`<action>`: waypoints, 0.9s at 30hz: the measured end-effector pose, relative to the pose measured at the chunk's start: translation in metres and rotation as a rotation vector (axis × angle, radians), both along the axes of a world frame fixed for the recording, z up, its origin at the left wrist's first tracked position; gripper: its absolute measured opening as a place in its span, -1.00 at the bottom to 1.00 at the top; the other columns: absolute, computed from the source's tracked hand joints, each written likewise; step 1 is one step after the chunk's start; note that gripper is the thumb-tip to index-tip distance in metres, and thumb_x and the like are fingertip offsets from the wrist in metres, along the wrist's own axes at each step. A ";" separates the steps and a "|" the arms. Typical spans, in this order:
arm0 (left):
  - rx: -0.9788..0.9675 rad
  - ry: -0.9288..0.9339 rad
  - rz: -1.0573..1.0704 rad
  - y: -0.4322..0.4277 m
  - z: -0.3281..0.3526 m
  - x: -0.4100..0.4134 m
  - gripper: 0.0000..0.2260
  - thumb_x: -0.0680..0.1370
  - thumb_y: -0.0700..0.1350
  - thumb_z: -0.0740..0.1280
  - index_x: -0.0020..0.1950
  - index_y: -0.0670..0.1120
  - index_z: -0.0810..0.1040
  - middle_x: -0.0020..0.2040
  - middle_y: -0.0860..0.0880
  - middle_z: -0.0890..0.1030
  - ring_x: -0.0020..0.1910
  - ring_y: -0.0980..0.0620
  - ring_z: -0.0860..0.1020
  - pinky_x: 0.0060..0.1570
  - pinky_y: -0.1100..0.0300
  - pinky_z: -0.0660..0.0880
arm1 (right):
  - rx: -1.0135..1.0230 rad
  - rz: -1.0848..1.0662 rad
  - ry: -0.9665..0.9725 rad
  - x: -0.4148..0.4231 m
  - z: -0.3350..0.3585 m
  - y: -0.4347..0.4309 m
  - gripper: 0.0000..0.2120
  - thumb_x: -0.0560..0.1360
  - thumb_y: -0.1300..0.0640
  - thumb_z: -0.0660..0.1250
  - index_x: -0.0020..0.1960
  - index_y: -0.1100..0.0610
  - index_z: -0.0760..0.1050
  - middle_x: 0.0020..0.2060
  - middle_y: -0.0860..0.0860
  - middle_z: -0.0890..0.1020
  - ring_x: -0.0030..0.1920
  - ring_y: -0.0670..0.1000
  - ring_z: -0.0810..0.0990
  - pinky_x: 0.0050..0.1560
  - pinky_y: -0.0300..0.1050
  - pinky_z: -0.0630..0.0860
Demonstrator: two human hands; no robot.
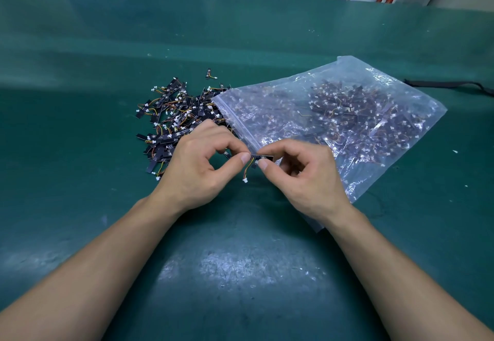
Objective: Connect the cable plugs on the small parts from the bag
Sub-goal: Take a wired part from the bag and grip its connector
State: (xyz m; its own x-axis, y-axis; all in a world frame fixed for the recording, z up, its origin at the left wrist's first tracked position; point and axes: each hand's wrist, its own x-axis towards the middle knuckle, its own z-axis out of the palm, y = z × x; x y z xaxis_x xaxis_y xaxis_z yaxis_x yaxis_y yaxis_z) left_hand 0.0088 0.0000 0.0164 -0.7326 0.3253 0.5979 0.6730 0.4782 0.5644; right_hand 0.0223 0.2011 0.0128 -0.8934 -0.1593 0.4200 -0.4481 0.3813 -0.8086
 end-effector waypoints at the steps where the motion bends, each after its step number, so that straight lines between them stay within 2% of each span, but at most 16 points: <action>1: 0.005 0.006 0.003 0.000 0.000 0.000 -0.89 0.52 -0.21 0.43 -0.21 -0.15 0.64 -0.25 0.03 0.62 -0.20 -0.07 0.48 -0.12 0.09 0.42 | -0.001 0.000 -0.003 0.000 0.000 0.001 -0.94 0.45 0.10 0.45 -0.11 -0.03 0.68 -0.37 -0.23 0.60 -0.46 -0.15 0.43 -0.36 -0.38 0.32; 5: -0.001 0.025 0.000 0.001 -0.002 -0.002 -0.89 0.53 -0.19 0.44 -0.19 -0.15 0.65 -0.25 0.02 0.63 -0.21 -0.10 0.49 -0.13 0.03 0.43 | -0.005 0.005 0.009 -0.001 0.001 0.002 -0.94 0.46 0.12 0.45 -0.16 -0.02 0.66 -0.41 -0.28 0.56 -0.47 -0.16 0.43 -0.36 -0.41 0.30; 15: 0.007 -0.026 -0.011 0.000 -0.004 -0.002 -0.91 0.53 -0.13 0.41 -0.16 -0.10 0.65 -0.22 0.03 0.64 -0.18 -0.08 0.49 -0.09 0.08 0.42 | 0.010 -0.022 0.028 -0.002 0.000 0.001 -0.87 0.50 0.15 0.45 -0.17 -0.06 0.64 -0.41 -0.24 0.58 -0.44 -0.15 0.47 -0.35 -0.32 0.37; 22: -0.007 -0.009 0.001 0.000 -0.003 -0.002 -0.90 0.52 -0.19 0.43 -0.20 -0.12 0.64 -0.25 0.03 0.62 -0.20 -0.05 0.47 -0.10 0.13 0.40 | -0.017 -0.005 -0.026 0.000 0.000 0.000 -0.96 0.47 0.06 0.45 -0.13 -0.07 0.67 -0.37 -0.24 0.59 -0.46 -0.15 0.44 -0.35 -0.39 0.30; 27: -0.024 -0.041 -0.007 0.000 -0.003 -0.002 -0.90 0.50 -0.20 0.42 -0.23 -0.13 0.62 -0.26 0.04 0.61 -0.19 0.01 0.46 -0.09 0.19 0.35 | 0.012 -0.003 -0.034 -0.001 -0.001 0.000 -0.91 0.50 0.10 0.43 -0.17 -0.03 0.65 -0.38 -0.18 0.62 -0.42 -0.15 0.47 -0.33 -0.27 0.39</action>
